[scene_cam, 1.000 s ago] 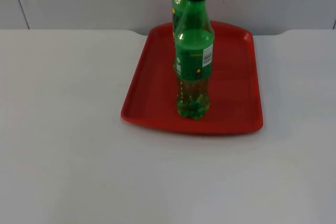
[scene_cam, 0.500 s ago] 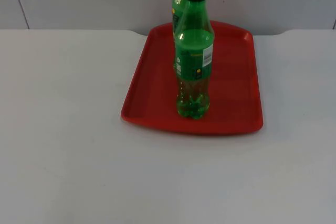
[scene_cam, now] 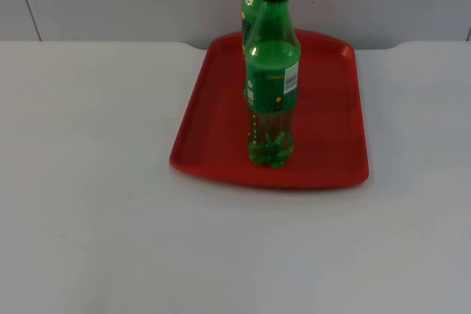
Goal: Place the bottle upright on the tray.
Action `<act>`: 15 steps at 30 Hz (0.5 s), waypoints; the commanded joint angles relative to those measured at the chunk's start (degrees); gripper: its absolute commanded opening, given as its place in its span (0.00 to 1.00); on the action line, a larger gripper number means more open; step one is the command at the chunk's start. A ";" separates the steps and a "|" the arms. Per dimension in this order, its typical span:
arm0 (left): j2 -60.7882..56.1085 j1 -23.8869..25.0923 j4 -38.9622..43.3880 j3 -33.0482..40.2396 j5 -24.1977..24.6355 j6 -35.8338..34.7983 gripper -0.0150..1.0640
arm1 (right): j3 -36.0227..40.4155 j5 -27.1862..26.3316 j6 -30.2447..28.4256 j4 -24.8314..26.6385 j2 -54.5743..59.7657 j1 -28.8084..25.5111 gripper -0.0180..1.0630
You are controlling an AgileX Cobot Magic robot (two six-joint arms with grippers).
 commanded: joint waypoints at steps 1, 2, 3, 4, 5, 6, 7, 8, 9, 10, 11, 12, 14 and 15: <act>-0.16 -0.28 0.05 0.25 -0.67 -0.03 0.99 | 0.33 0.47 1.80 -1.58 -0.22 0.14 0.82; -0.16 -0.28 0.05 0.25 -0.67 -0.03 0.99 | 0.33 0.47 2.40 -1.85 -0.22 0.14 0.82; -0.16 -0.28 0.05 0.25 -0.67 -0.03 0.99 | 0.33 0.47 2.40 -1.85 -0.22 0.14 0.82; -0.16 -0.28 0.05 0.25 -0.67 -0.03 0.99 | 0.33 0.47 2.23 -1.87 -0.22 0.14 0.82; -0.16 -0.28 0.05 0.25 -0.67 -0.03 0.99 | 0.33 0.47 1.66 -1.53 -0.22 0.14 0.82; -0.16 -0.28 0.05 0.25 -0.67 -0.03 0.99 | 0.33 0.47 1.66 -1.53 -0.22 0.14 0.82; -0.16 -0.28 0.05 0.25 -0.67 -0.03 0.99 | 0.33 0.47 0.68 -1.16 -0.22 0.14 0.82; -0.16 -0.28 0.05 0.25 -0.67 -0.03 0.99 | 0.33 0.47 -1.22 -0.37 -0.22 0.14 0.82; -0.16 -0.28 0.05 0.25 -0.67 -0.03 0.99 | 0.33 0.47 -3.37 0.73 -0.22 0.14 0.82; -0.16 -0.28 0.05 0.25 -0.67 -0.03 0.99 | 0.33 0.47 -4.54 1.59 -0.22 0.14 0.82; -0.16 -0.28 0.05 0.25 -0.67 -0.03 0.99 | 0.33 0.37 -5.13 2.01 -0.22 0.14 0.82; -0.16 -0.28 0.05 0.25 -0.67 -0.03 0.99 | 0.33 0.37 -5.13 2.01 -0.22 0.14 0.82; -0.16 -0.28 0.05 0.25 -0.67 -0.03 0.99 | 0.33 0.37 -5.13 2.01 -0.22 0.14 0.82; -0.16 -0.28 0.05 0.25 -0.67 -0.03 0.99 | 0.33 0.37 -5.13 2.01 -0.22 0.14 0.82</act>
